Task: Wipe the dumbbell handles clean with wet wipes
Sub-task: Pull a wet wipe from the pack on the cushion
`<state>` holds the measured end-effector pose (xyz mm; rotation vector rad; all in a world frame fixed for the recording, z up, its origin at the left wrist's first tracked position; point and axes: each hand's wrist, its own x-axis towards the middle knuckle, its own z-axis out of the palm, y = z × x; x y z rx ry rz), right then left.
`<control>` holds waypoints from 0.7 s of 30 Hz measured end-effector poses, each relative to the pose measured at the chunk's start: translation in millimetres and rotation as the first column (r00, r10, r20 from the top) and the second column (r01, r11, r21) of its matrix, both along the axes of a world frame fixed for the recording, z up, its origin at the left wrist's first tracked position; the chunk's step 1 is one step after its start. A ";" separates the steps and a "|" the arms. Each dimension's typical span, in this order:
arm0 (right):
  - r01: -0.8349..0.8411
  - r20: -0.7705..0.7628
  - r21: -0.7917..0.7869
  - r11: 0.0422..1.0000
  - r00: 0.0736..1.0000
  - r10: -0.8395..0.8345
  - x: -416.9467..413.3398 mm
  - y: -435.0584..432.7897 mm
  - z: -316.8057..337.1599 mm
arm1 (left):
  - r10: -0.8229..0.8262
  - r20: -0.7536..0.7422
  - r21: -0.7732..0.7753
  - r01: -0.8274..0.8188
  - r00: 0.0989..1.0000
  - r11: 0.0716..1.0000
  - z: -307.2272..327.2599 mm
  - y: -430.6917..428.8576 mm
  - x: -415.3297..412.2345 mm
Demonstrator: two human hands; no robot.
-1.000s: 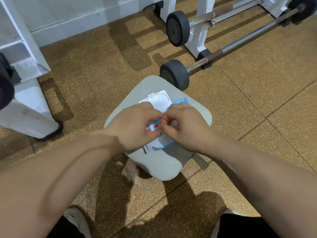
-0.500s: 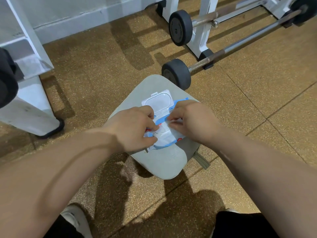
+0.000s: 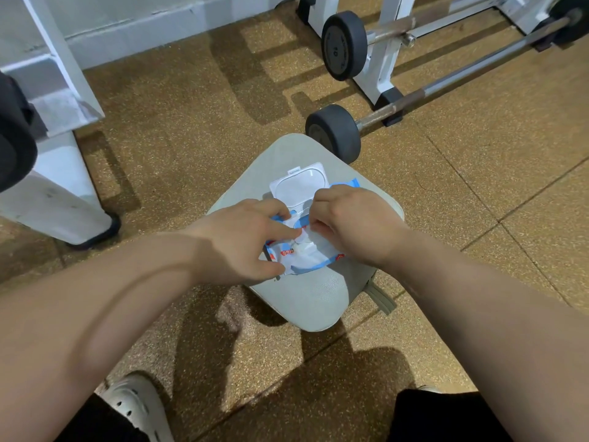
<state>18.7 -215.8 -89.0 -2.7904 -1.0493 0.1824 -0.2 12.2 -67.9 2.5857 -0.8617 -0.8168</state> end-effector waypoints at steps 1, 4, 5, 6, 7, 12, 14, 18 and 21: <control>-0.001 -0.020 -0.005 1.000 1.000 0.001 0.5 -0.5 0.1 | -0.004 -0.001 0.005 0.004 1.000 1.000 -0.5 0.4 -0.5; 0.015 -0.111 0.017 1.000 0.994 -0.013 3.3 -3.0 3.7 | 0.000 0.003 0.005 0.000 1.000 1.000 -0.7 1.3 -0.7; 0.028 -0.137 0.036 0.999 0.990 -0.023 4.3 -4.2 5.1 | 0.005 0.006 0.003 -0.005 1.000 1.000 0.1 0.8 -0.3; 0.049 -0.160 0.062 0.997 0.986 -0.038 5.2 -5.2 6.1 | 0.010 0.010 0.001 -0.010 1.000 1.000 1.0 0.1 0.6; 0.077 -0.184 0.087 0.993 0.981 -0.060 6.1 -6.4 6.3 | 0.016 0.013 0.001 -0.016 1.000 1.000 2.0 -0.8 1.2; 0.279 -0.326 0.225 0.934 0.924 -0.198 9.4 -13.3 6.7 | 0.039 0.028 0.006 -0.039 0.999 0.999 5.7 -1.0 3.9; 0.386 -0.398 0.272 0.882 0.879 -0.263 10.7 -15.8 7.8 | 0.046 0.027 0.008 -0.046 0.999 0.999 5.4 -0.4 4.7; 0.493 -0.482 0.335 0.803 0.822 -0.304 10.9 -17.4 4.8 | 0.044 0.030 0.017 -0.044 0.999 0.999 3.9 -0.6 4.4; 0.400 -0.414 0.332 0.854 0.876 -0.249 8.3 -17.2 3.6 | 0.040 0.035 0.027 -0.041 0.999 0.999 3.4 -1.3 4.6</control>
